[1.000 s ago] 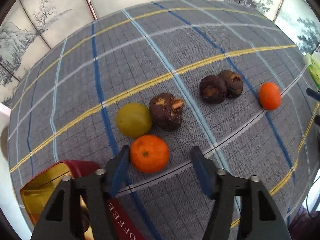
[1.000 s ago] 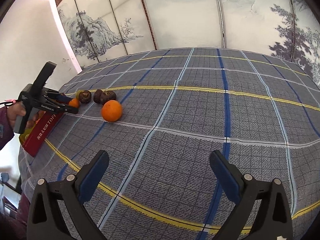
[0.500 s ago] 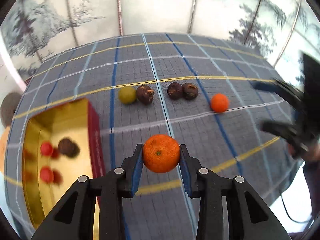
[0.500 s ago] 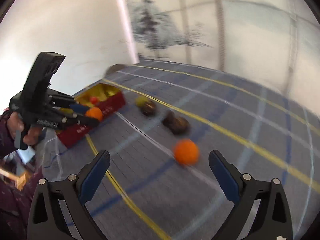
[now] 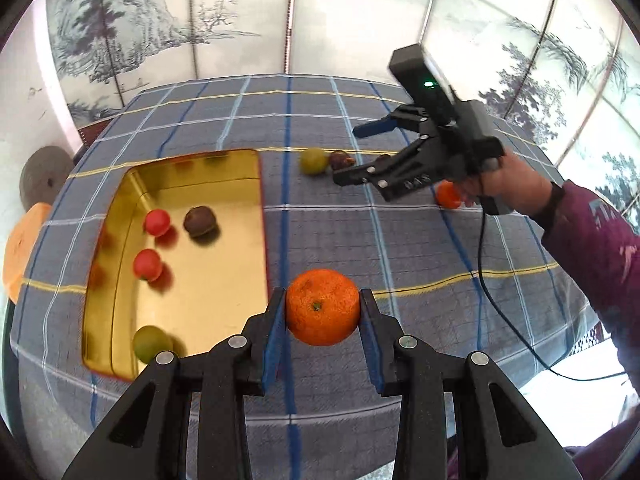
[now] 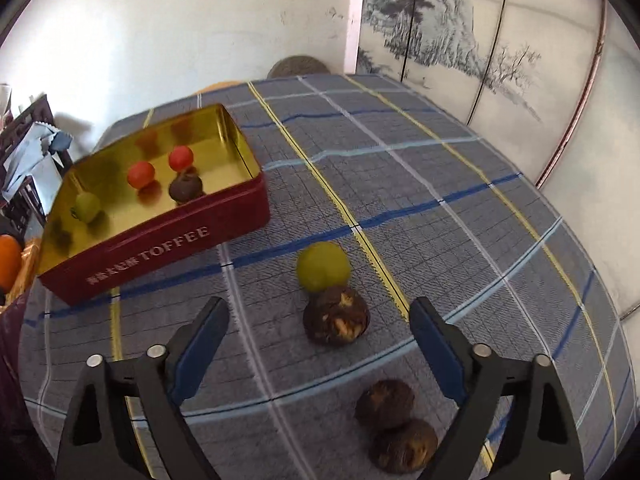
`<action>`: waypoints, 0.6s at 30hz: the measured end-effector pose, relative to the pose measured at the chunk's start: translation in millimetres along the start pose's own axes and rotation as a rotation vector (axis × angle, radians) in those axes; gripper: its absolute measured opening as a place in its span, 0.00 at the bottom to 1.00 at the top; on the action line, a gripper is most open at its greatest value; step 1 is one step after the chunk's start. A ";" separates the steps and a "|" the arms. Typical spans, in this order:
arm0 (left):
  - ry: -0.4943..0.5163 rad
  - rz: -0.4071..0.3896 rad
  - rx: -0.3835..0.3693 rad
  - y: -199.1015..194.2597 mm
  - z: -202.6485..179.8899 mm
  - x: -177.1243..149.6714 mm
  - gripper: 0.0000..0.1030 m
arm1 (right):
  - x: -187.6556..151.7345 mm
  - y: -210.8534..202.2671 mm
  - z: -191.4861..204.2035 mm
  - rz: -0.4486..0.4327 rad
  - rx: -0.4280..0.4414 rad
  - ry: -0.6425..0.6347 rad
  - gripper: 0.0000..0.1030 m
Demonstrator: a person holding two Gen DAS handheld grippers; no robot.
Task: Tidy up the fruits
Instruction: 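Carry the orange toward the tin while the right gripper grasps a brown nut, then lower the orange into the tin and open the left gripper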
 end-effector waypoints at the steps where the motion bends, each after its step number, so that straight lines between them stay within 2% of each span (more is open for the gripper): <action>1: -0.007 -0.001 -0.002 -0.8 2.1 -1.4 0.35 | 0.6 6.6 -4.9 0.020 0.010 0.015 0.70; 3: -0.018 -0.006 0.001 0.2 4.4 -2.5 0.35 | -2.6 16.5 -10.2 0.061 0.022 0.032 0.50; 4: -0.019 -0.011 0.003 0.5 5.5 -3.1 0.35 | -4.1 19.7 -11.2 0.074 0.030 0.043 0.46; 5: -0.019 -0.013 0.007 1.4 6.4 -3.2 0.35 | -5.3 21.1 -11.3 0.078 0.041 0.058 0.38; 6: -0.020 -0.013 0.013 1.9 7.5 -4.1 0.35 | -7.4 21.6 -9.8 0.082 0.057 0.075 0.36; 9: -0.032 -0.023 0.017 0.2 11.7 -7.6 0.35 | -21.0 11.1 3.8 0.075 0.021 0.101 0.35; 13: -0.059 -0.047 0.032 -5.1 23.0 -13.2 0.35 | -47.2 -21.7 48.3 -0.037 0.034 0.136 0.35; 18: -0.084 -0.070 0.061 -5.5 38.6 -15.7 0.35 | -89.3 -40.2 89.4 -0.099 -0.003 0.208 0.35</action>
Point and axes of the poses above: each gripper's, at about its wrist camera, not at the fingertips, and y roughly the way its jaws point, z to its left, x to its top, the point moved 7 cm from there along y, roughly the way its jaws point, and after that the axes turned 15 degrees about x, right-handed, at the moved point
